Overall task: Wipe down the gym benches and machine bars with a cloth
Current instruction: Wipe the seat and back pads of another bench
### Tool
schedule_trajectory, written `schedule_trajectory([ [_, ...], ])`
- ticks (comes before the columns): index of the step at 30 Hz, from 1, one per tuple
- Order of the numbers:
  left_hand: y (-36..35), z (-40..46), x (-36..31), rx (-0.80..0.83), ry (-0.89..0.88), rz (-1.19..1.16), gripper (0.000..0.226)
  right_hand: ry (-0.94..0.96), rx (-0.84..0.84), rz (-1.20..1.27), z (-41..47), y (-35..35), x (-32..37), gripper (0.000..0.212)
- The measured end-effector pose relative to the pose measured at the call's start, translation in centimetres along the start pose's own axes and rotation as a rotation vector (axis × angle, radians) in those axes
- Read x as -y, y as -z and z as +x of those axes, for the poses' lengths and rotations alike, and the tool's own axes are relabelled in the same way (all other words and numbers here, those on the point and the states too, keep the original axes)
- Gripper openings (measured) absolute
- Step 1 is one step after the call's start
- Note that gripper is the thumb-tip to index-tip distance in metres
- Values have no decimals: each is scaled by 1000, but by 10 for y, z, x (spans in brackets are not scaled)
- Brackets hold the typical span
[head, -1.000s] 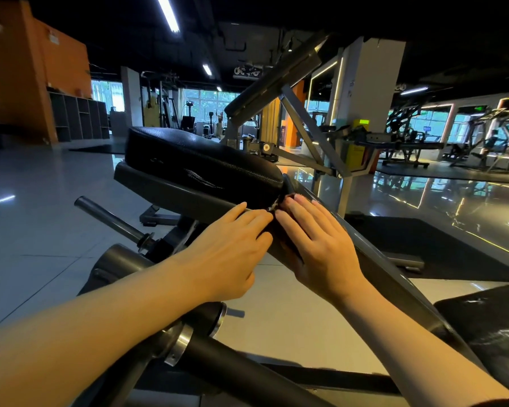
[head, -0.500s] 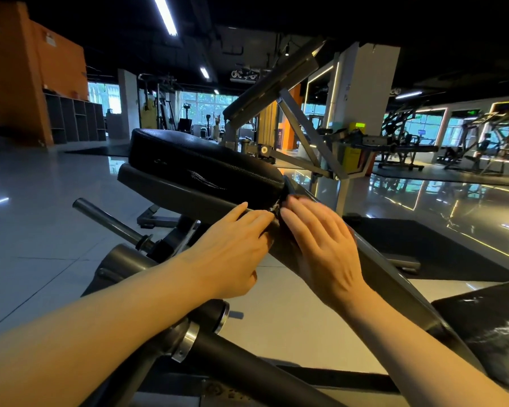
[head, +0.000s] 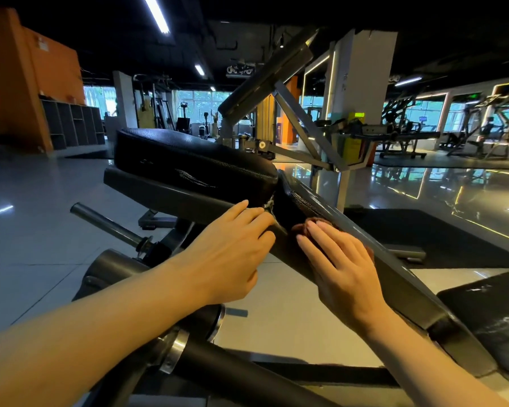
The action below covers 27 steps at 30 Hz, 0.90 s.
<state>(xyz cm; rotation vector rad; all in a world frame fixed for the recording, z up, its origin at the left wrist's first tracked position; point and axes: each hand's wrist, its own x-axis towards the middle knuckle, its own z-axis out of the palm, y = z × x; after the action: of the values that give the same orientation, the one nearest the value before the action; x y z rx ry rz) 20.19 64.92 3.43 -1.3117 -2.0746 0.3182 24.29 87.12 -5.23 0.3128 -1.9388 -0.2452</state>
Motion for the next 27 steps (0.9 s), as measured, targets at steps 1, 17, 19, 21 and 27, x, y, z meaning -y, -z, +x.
schedule_trajectory([
  [1,-1,0,0,-10,2,-5,48,-15,-36,3,0,2,1,66],
  [17,-8,-1,1,-70,-57,29,45,125,2,-67,5,-7,-9,66],
  [19,-9,-1,1,-68,-63,29,44,114,21,-69,-16,0,-14,71],
  [21,-11,-1,1,-47,-61,44,44,86,-4,-53,-20,8,-14,77],
  [27,-13,4,0,-18,-77,62,52,148,-83,-48,32,2,-1,51],
])
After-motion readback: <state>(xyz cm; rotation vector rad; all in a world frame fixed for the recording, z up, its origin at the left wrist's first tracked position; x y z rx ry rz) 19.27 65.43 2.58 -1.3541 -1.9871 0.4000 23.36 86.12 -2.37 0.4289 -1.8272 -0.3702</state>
